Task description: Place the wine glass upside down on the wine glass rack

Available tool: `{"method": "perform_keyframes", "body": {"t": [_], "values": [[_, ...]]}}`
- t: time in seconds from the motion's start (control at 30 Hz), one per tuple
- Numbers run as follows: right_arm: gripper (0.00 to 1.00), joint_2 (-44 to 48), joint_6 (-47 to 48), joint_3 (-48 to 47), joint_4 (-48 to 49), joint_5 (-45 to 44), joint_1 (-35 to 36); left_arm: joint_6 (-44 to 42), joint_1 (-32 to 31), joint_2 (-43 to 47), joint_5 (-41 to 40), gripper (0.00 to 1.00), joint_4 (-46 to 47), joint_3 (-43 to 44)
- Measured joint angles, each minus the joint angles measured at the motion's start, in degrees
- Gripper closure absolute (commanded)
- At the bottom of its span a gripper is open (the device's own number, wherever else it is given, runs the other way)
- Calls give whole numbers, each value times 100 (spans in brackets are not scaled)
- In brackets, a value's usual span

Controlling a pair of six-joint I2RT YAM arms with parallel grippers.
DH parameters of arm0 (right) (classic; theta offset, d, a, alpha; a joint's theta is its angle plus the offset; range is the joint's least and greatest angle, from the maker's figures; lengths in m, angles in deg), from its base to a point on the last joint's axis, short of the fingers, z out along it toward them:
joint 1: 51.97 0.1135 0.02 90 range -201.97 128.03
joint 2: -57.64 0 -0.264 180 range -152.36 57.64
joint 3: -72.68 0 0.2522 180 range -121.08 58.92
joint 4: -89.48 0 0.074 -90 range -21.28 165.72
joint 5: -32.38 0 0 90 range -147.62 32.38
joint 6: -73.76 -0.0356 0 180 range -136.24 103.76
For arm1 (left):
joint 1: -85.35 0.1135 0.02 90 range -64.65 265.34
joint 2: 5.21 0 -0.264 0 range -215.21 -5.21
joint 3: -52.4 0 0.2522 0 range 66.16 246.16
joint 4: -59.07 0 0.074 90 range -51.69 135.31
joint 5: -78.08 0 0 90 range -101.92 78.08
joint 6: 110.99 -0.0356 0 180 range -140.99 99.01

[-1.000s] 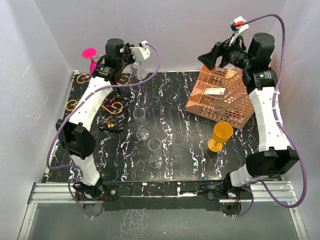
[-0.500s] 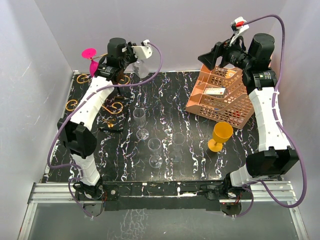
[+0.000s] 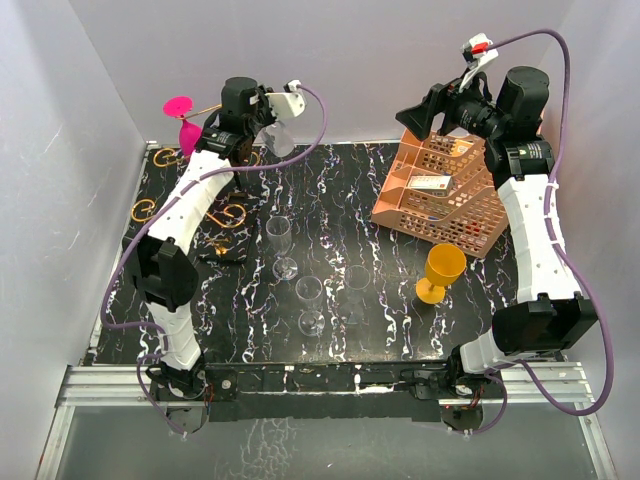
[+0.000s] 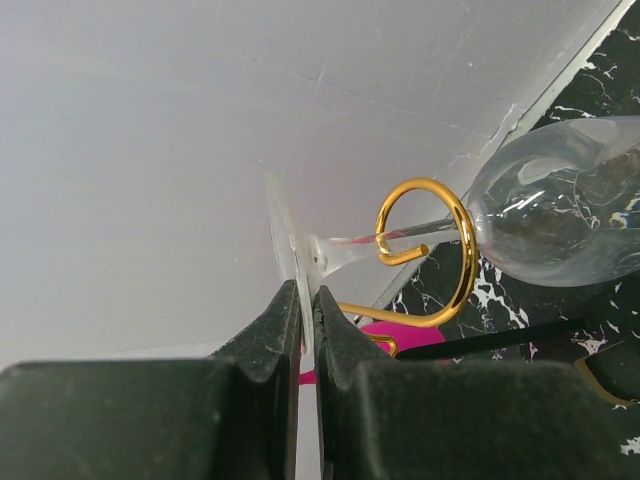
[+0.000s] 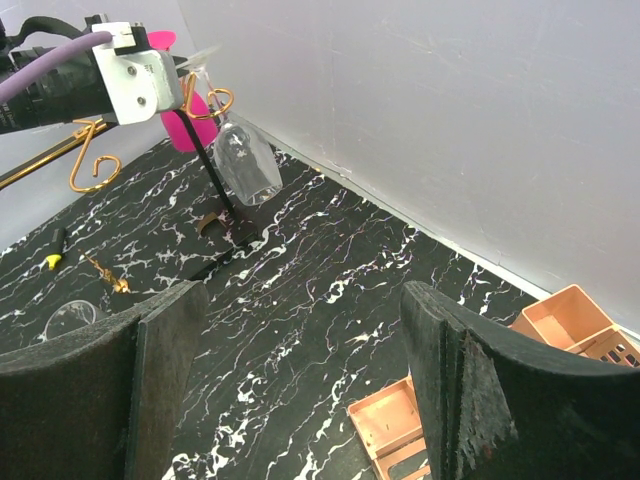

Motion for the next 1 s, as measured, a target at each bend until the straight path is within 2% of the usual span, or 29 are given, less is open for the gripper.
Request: {"method": "perform_keyframes", "body": {"t": [1.0], "values": [[15,33,0,107,85,0,0,-105,0,-2,-267,85,234,-144]]}}
